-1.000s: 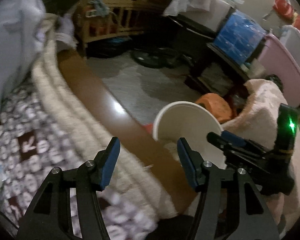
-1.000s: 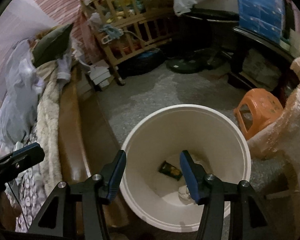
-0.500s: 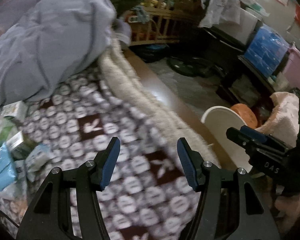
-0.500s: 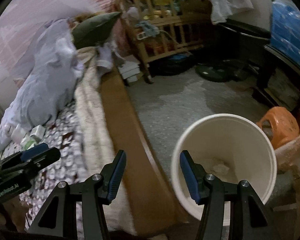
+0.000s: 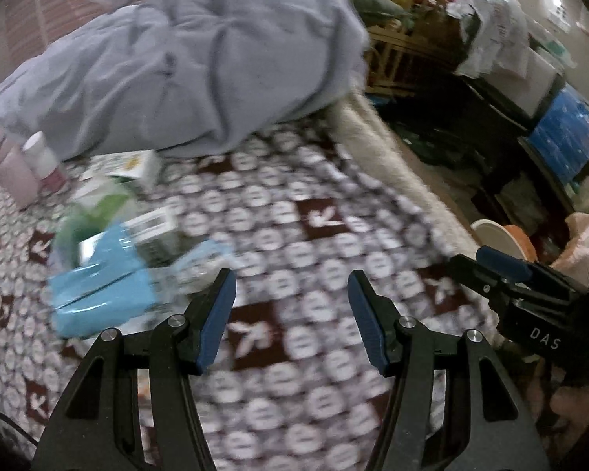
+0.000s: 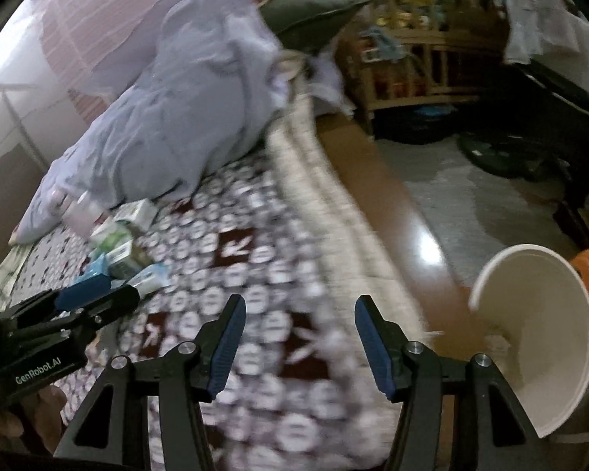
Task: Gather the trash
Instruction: 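Return both tools from the bucket to the trash pile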
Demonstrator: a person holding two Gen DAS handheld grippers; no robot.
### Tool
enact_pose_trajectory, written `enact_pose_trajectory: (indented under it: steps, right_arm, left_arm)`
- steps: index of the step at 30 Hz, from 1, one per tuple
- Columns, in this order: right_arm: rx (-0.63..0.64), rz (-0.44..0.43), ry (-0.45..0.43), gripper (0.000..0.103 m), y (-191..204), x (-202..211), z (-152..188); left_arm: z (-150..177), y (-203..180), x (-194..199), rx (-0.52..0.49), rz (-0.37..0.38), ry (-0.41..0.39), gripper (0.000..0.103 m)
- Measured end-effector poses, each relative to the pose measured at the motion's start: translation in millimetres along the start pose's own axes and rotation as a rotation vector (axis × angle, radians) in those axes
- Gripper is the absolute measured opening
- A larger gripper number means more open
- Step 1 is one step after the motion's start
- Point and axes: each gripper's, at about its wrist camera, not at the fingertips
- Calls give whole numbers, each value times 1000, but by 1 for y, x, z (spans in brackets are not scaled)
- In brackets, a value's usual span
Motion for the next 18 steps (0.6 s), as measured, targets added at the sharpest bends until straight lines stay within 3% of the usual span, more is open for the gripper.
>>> enact_pose_trajectory:
  steps: [11, 18]
  right_arm:
    - [120, -112, 109, 57, 80, -58, -5]
    - [128, -165, 151, 57, 117, -97, -21]
  left_arm:
    - [4, 122, 25, 156, -128, -17, 58]
    - [14, 198, 28, 301, -212, -8, 58]
Point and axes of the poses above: each gripper's, at about its wrist camera, not at the fingertips, and x roughly against the way its jaws point, y to its left, z to its underside, and after that the axes turned 6 degrees about x, right-handed
